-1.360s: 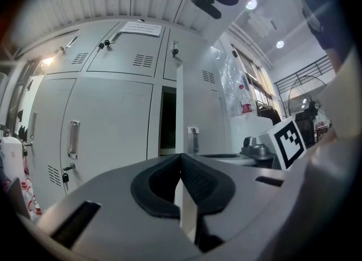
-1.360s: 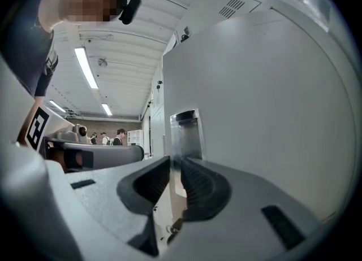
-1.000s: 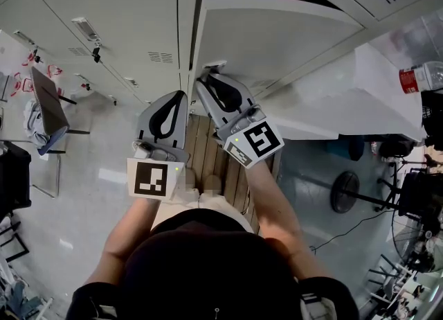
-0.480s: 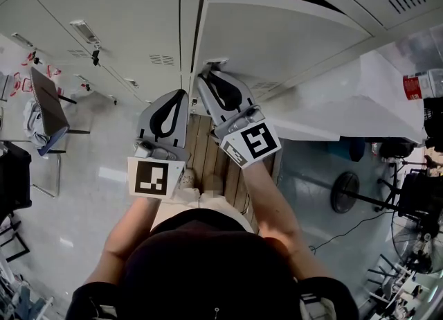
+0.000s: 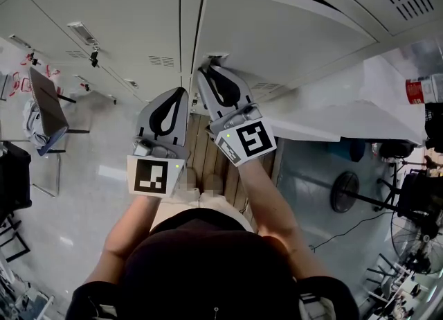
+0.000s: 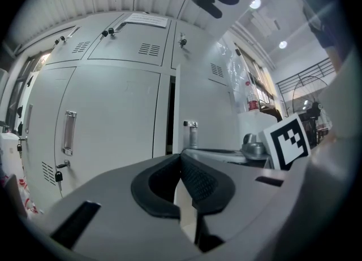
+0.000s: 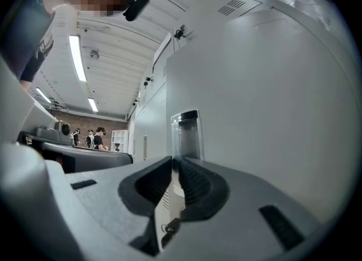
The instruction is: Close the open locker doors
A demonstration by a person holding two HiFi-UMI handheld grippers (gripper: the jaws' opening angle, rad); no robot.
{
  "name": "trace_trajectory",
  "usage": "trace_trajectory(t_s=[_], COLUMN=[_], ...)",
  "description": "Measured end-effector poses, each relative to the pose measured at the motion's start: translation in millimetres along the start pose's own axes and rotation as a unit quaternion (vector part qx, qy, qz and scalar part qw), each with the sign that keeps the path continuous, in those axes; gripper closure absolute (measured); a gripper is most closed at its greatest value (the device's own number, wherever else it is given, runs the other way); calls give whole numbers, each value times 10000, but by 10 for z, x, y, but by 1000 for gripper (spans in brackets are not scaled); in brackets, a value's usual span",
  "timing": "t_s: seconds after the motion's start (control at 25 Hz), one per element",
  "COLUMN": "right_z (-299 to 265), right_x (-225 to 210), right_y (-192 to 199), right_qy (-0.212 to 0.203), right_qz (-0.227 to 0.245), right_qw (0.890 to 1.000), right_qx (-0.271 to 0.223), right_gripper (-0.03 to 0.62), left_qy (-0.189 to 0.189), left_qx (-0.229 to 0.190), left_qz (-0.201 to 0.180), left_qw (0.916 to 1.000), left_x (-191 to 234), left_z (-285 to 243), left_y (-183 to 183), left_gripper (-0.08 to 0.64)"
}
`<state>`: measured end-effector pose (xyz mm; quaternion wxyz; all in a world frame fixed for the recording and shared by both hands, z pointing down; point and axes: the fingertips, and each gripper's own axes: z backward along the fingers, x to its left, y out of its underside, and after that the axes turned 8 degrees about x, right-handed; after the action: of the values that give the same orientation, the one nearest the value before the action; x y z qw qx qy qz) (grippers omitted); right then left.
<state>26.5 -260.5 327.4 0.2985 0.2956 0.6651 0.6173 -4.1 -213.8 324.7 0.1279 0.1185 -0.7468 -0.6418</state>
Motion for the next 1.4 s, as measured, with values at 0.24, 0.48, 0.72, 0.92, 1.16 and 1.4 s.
trace_trajectory(t_s=[0.24,0.48,0.72,0.92,1.16,1.4], right_z=[-73,-164,-225,-276,-343,-392], right_x=[-61,-140,-205,-266,-342,-398], right_y=[-5,-14,-19,-12,-14,-18], right_qy=[183,420,584,766,963,1112], right_qz=[-4,-16,-33,-79,-85,-86], right_qw=[9998,9991,9983,9970,9953,9938], right_qx=[-18,-23,-24,-26,-19,-12], right_gripper=[552,552,554,554,554,555], left_qy=[21,1,-28,-44,-82,-107], left_qx=[20,35,21,28,55,75], left_qz=[8,13,19,28,35,57], left_qw=[10000,10000,10000,10000,9999,9999], left_x=[33,93,125,150,194,228], left_z=[-56,-84,-115,-125,-131,-142], left_y=[14,17,5,4,22,16], left_gripper=[558,558,558,558,558,558])
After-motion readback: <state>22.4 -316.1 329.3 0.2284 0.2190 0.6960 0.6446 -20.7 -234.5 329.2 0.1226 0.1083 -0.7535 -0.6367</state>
